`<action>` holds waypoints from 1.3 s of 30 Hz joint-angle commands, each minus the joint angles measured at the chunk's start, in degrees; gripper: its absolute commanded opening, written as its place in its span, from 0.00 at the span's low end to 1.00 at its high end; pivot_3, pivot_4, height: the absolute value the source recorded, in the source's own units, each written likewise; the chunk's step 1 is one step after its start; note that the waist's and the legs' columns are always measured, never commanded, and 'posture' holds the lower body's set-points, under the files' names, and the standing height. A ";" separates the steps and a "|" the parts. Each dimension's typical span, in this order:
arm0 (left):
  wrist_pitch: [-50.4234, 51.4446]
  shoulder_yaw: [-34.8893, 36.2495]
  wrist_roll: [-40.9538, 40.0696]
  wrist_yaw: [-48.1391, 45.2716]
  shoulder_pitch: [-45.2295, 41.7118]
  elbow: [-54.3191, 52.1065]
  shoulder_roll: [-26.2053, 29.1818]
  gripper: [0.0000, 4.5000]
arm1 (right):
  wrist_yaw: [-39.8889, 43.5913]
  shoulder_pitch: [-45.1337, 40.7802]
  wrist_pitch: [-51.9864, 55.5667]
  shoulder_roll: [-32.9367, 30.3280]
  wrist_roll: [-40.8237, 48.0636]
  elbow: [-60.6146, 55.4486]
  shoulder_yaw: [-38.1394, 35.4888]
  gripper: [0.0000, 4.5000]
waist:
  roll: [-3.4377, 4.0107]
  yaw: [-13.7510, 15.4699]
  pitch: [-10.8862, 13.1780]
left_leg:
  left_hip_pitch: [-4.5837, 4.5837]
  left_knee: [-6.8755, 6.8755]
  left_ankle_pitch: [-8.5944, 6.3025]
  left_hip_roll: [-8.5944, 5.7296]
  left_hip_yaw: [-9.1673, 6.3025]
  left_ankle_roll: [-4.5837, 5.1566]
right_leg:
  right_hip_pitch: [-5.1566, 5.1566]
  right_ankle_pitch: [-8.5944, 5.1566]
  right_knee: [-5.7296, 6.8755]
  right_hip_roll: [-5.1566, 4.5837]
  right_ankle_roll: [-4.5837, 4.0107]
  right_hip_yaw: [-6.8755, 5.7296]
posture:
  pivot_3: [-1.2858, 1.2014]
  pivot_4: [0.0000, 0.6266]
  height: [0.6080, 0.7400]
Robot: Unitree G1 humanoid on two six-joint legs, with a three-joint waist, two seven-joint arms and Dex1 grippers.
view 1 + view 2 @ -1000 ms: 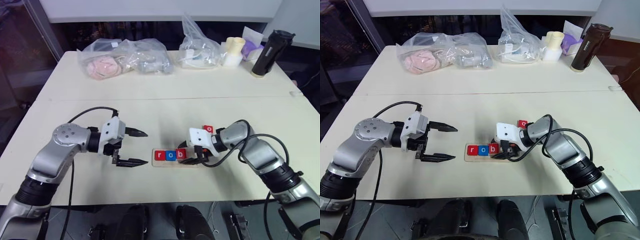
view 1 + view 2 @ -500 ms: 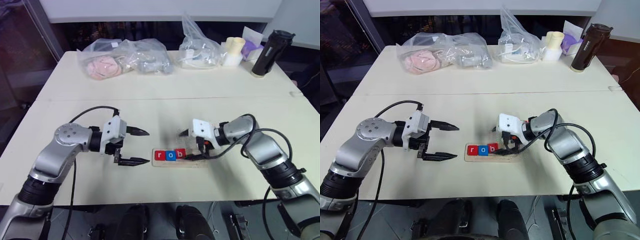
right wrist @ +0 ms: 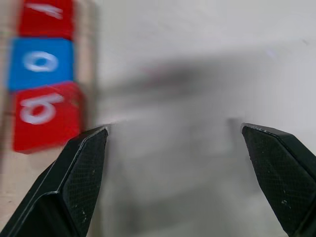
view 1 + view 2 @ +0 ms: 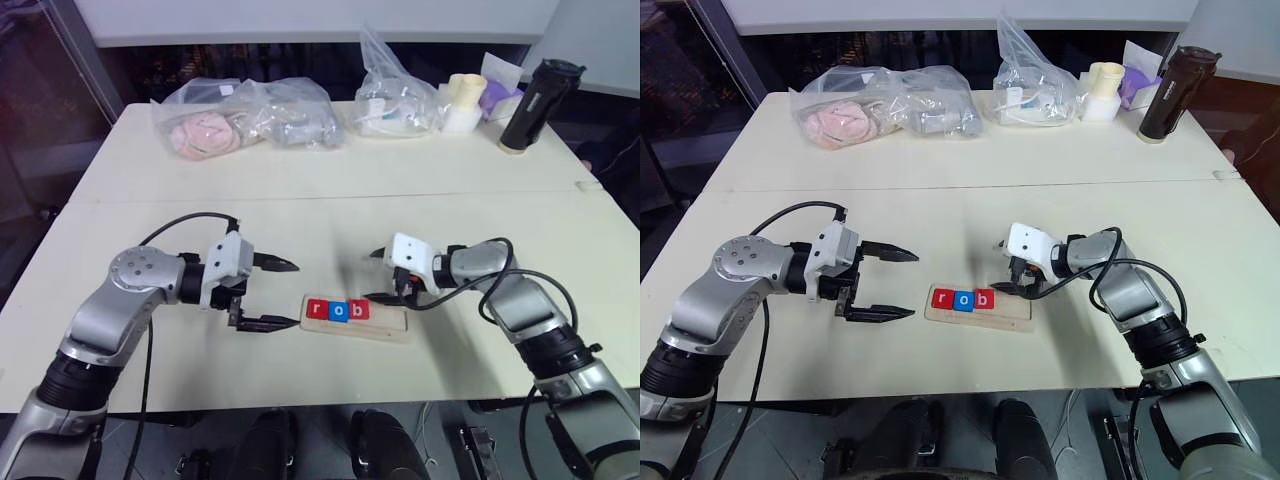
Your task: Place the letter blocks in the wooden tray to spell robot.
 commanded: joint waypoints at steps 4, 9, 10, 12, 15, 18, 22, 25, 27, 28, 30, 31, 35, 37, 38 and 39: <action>-0.98 -0.08 -0.15 -0.03 -0.34 -1.01 -0.24 1.00 | -1.24 0.22 0.61 0.80 0.95 -4.30 -1.49 0.98 | 0.00 0.01 0.00 | 0.01 0.04 0.00 0.01 0.00 0.00 | 0.00 0.00 0.03 0.03 0.00 0.01 | 0.52 0.24 1.00; -0.99 -0.21 -0.12 -0.09 -0.46 -1.03 -0.46 1.00 | -1.28 0.92 3.03 0.58 2.23 -6.69 -1.88 0.98 | 0.00 0.19 0.00 | 0.01 0.07 0.01 0.01 0.00 0.00 | 0.00 0.00 0.05 0.06 0.00 0.01 | 0.52 0.24 1.00; -1.01 -0.22 -0.11 -0.12 -0.48 -1.02 -0.49 1.00 | -1.09 1.21 3.33 0.33 2.41 -7.43 -1.83 0.98 | 0.00 0.21 0.00 | 0.01 0.06 0.01 0.01 0.00 0.00 | 0.00 0.00 0.05 0.07 0.01 0.01 | 0.52 0.24 1.00; -1.04 -0.24 -0.07 -0.16 -0.52 -0.99 -0.52 1.00 | -1.03 1.56 3.78 0.04 2.49 -8.34 -1.80 0.98 | 0.00 0.21 0.00 | 0.01 0.06 0.01 0.01 0.00 0.00 | 0.00 0.01 0.05 0.08 0.01 0.01 | 0.52 0.24 1.00; -1.12 -0.28 -0.01 -0.14 -0.63 -0.93 -0.66 1.00 | -4.66 0.56 2.93 0.51 0.85 -6.70 -3.38 0.98 | 0.00 0.18 0.00 | 0.01 0.10 0.01 0.01 0.00 0.01 | 0.01 0.01 0.08 0.09 0.01 0.02 | 0.52 0.24 1.00; -1.19 -0.34 0.07 -0.08 -0.63 -0.89 -0.76 1.00 | -9.91 -1.25 3.36 0.80 -1.15 -3.02 -5.55 0.98 | 0.00 0.18 0.00 | 0.03 0.16 0.02 0.01 0.00 -0.01 | 0.01 0.00 0.17 0.10 0.00 0.02 | 0.52 0.24 1.00; -1.04 -0.26 0.06 0.20 -0.45 -1.05 -0.84 1.00 | -18.08 -2.26 15.73 2.02 1.23 -3.88 -13.69 0.98 | 0.00 0.39 0.00 | 0.06 0.17 0.04 0.01 0.00 -0.04 | 0.00 0.00 0.27 0.10 -0.01 0.03 | 0.52 0.24 1.00; -1.19 -0.15 0.10 0.31 0.04 -1.22 -0.78 1.00 | -28.26 -3.99 33.43 7.73 1.19 -9.98 -19.67 0.98 | 0.00 0.11 0.00 | 0.06 0.14 0.04 0.04 0.00 -0.04 | -0.04 0.01 0.33 0.10 0.01 0.04 | 0.52 0.24 1.00; -1.28 -0.21 0.17 0.42 0.22 -1.23 -0.87 1.00 | -34.55 -5.39 44.46 13.43 1.15 -14.44 -23.42 0.98 | 0.00 -0.42 0.00 | 0.06 0.12 0.04 0.07 0.00 -0.05 | -0.13 0.01 0.49 0.10 0.02 0.08 | 0.52 0.24 1.00; -1.32 -0.30 0.22 0.52 0.23 -1.19 -1.01 1.00 | -37.32 -5.91 49.88 17.01 1.12 -17.13 -25.16 0.98 | 0.00 -0.51 0.00 | 0.06 0.11 0.06 0.06 0.00 -0.09 | -0.20 0.01 0.60 0.10 0.02 0.10 | 0.52 0.24 1.00; -1.32 -0.44 0.28 0.68 0.22 -1.14 -1.31 1.00 | -42.21 -6.71 58.39 23.70 0.50 -21.52 -27.81 0.98 | 0.02 -0.85 -0.01 | 0.07 0.08 0.09 0.10 -0.04 -0.13 | -0.25 0.01 0.73 0.12 0.01 0.08 | 0.52 0.24 1.00; -1.26 -0.48 0.22 0.62 0.22 -1.13 -1.41 1.00 | -44.90 -6.68 61.34 26.84 -0.38 -23.15 -28.46 0.98 | 0.02 -0.98 -0.01 | 0.07 0.06 0.12 0.10 -0.05 -0.19 | -0.27 0.00 0.76 0.13 0.01 0.08 | 0.52 0.24 1.00; -1.15 -0.54 0.12 0.41 0.02 -1.05 -1.61 1.00 | -52.17 -5.43 63.90 31.97 -3.10 -24.24 -28.73 0.98 | 0.04 -0.99 -0.02 | 0.07 0.02 0.17 0.07 -0.06 -0.27 | -0.28 0.00 0.75 0.12 0.00 0.07 | 0.52 0.24 1.00; -1.08 -0.57 -0.02 0.24 -0.38 -0.81 -1.57 1.00 | -53.97 -5.00 63.46 33.01 -3.18 -22.86 -29.42 0.98 | 0.04 -0.89 -0.02 | 0.06 0.02 0.18 0.02 -0.06 -0.27 | -0.26 0.00 0.70 0.09 -0.01 0.06 | 0.52 0.24 1.00; -0.97 -0.50 -0.15 0.14 -0.52 -0.86 -1.48 1.00 | -54.64 -4.79 63.02 33.38 -3.12 -22.25 -29.68 0.98 | 0.04 -0.97 -0.02 | 0.06 0.03 0.18 0.01 -0.06 -0.27 | -0.24 0.00 0.68 0.08 -0.01 0.06 | 0.52 0.24 1.00; -0.87 -0.44 -0.26 0.02 -0.59 -0.95 -1.37 1.00 | -55.10 -4.51 62.38 33.49 -2.98 -21.70 -29.59 0.98 | 0.04 -1.06 -0.02 | 0.06 0.03 0.17 0.00 -0.06 -0.27 | -0.24 0.00 0.67 0.08 -0.01 0.06 | 0.52 0.24 1.00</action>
